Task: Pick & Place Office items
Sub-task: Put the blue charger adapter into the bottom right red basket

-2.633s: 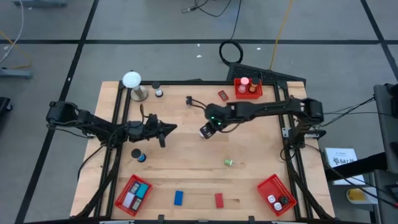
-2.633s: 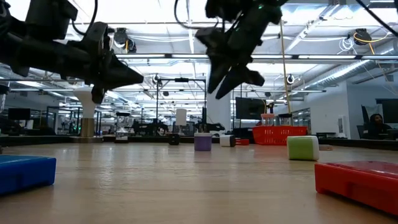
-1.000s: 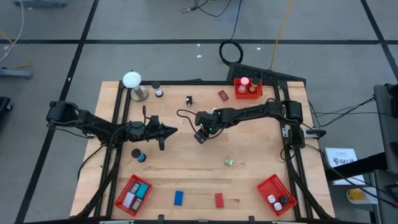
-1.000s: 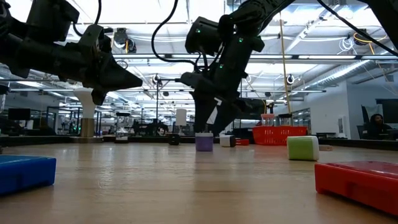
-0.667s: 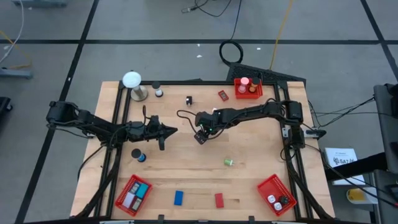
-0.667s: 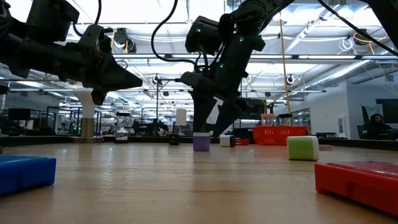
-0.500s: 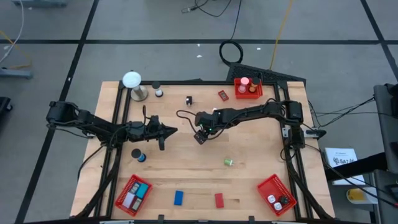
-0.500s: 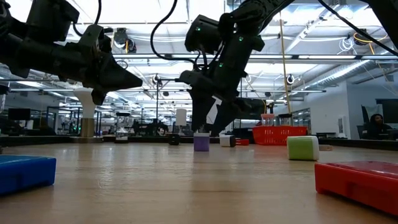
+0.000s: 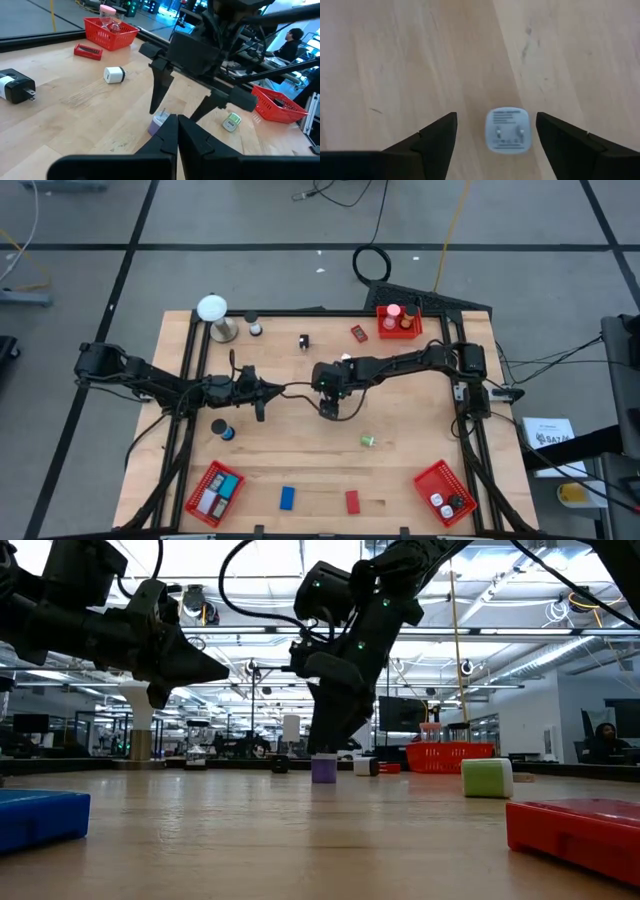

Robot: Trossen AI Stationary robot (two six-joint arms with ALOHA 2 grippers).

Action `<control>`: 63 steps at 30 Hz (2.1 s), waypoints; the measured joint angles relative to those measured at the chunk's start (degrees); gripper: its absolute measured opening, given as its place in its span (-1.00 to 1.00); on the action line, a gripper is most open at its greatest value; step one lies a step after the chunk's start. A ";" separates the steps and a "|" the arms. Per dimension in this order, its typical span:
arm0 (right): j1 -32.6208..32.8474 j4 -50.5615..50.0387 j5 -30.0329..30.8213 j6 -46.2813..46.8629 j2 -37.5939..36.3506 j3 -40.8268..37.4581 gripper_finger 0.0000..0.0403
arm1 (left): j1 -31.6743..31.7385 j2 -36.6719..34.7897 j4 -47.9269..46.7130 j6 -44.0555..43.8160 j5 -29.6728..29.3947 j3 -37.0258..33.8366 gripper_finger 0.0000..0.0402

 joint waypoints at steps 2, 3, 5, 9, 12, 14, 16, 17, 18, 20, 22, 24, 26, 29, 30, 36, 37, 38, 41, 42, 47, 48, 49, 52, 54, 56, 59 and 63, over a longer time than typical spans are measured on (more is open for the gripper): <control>-0.05 1.52 0.01 -0.49 0.07 -0.84 0.26 | 0.00 0.00 -0.02 -0.02 0.00 0.02 -0.94; -0.07 2.73 0.00 -0.50 0.07 -1.24 0.22 | 0.00 0.00 -0.04 -0.02 0.00 0.02 -0.93; -0.09 3.90 0.02 -0.45 0.07 -2.00 0.14 | 0.00 0.00 -0.02 -0.02 0.00 0.02 -0.92; -0.02 3.88 0.00 -0.29 0.11 -3.54 -0.02 | 0.00 0.00 -0.02 -0.04 0.00 0.02 -0.96; -0.06 4.08 0.00 -0.18 0.11 -4.32 -0.13 | 0.00 -0.01 -0.07 -0.04 -0.02 0.02 -0.99; -0.07 4.15 0.02 0.22 0.11 -4.54 -0.20 | 0.00 0.00 -0.05 -0.14 -0.02 0.02 -0.96; -0.07 4.79 0.10 1.15 0.11 -4.55 -0.27 | 0.00 0.00 -0.06 -0.26 -0.02 0.02 -0.94; -0.07 5.33 0.11 1.61 0.11 -4.55 -0.30 | 0.00 0.00 -0.04 -0.28 -0.05 0.02 -0.93; -0.07 5.77 0.11 2.28 0.05 -4.54 -0.33 | 0.00 0.00 -0.05 -0.30 -0.07 0.02 -0.92; -0.07 5.81 0.11 3.57 -1.02 -4.60 -0.38 | 0.00 0.00 -0.04 -0.29 -0.07 0.02 -0.93; -0.07 5.89 0.13 5.45 -2.83 -4.62 -0.38 | 0.00 -0.01 -0.09 -0.27 -0.07 0.02 -0.95; 0.09 3.83 0.11 7.84 -5.43 -4.51 -0.36 | 0.00 0.00 -0.17 -0.31 -0.07 0.02 -0.98; 0.86 -1.22 0.36 9.93 -8.83 -4.54 -0.35 | 0.00 0.00 -0.18 -0.33 -0.07 0.02 -0.98; 4.06 -9.22 2.69 13.11 -14.76 -4.53 -0.36 | 0.00 0.00 -0.47 -0.28 -0.07 0.02 -0.94; 5.80 -12.68 3.61 14.60 -16.67 -4.53 -0.36 | 0.00 -0.02 -0.68 -0.28 -0.07 0.02 -0.93; 19.32 -26.69 6.56 31.02 -26.91 -7.80 -0.37 | 0.02 -0.02 -2.20 -0.08 -0.42 0.02 -0.99; 21.97 -27.94 6.59 35.09 -28.53 -9.08 -0.37 | 0.02 0.00 -2.30 -0.11 -0.42 0.02 -0.98; 24.89 -28.57 6.59 39.41 -30.21 -10.58 -0.37 | 0.02 0.00 -2.38 -0.33 -0.42 0.02 -0.97; 33.22 -29.41 6.21 52.79 -34.28 -15.35 -0.37 | 0.02 0.00 -2.91 -1.02 -0.44 0.02 -0.93; 36.06 -29.57 6.03 56.93 -35.42 -17.14 -0.37 | 0.02 0.00 -2.97 -1.17 -0.44 0.02 -0.92; 48.97 -29.09 4.57 73.34 -38.32 -23.76 -0.37 | 0.02 0.00 -3.75 -1.23 -0.82 0.02 -0.98; 51.12 -28.89 3.65 75.54 -38.45 -24.60 -0.37 | 0.02 -0.02 -4.13 -1.27 -0.95 0.02 -0.98; 53.13 -28.69 2.95 77.38 -38.47 -25.22 -0.37 | 0.02 -0.02 -4.54 -1.33 -1.04 0.02 -0.99; 58.50 -26.72 1.22 82.47 -38.47 -27.00 -0.37 | 0.02 0.00 -4.85 -1.55 -1.49 0.02 -0.95; 61.40 -24.40 0.74 85.70 -38.44 -28.09 -0.37 | 0.02 0.00 -4.87 -1.60 -1.74 0.02 -0.93; 63.72 -22.34 0.21 88.83 -38.44 -29.07 -0.37 | 0.02 0.00 -4.91 -1.72 -1.97 0.02 -0.93; 66.02 -20.65 0.00 92.18 -38.44 -30.92 -0.37 | 0.02 0.00 -4.99 -1.75 -2.69 0.02 -0.97; 67.60 -16.75 -0.13 95.12 -38.44 -33.97 -0.37 | 0.02 0.00 -5.13 -1.76 -3.02 0.02 -0.97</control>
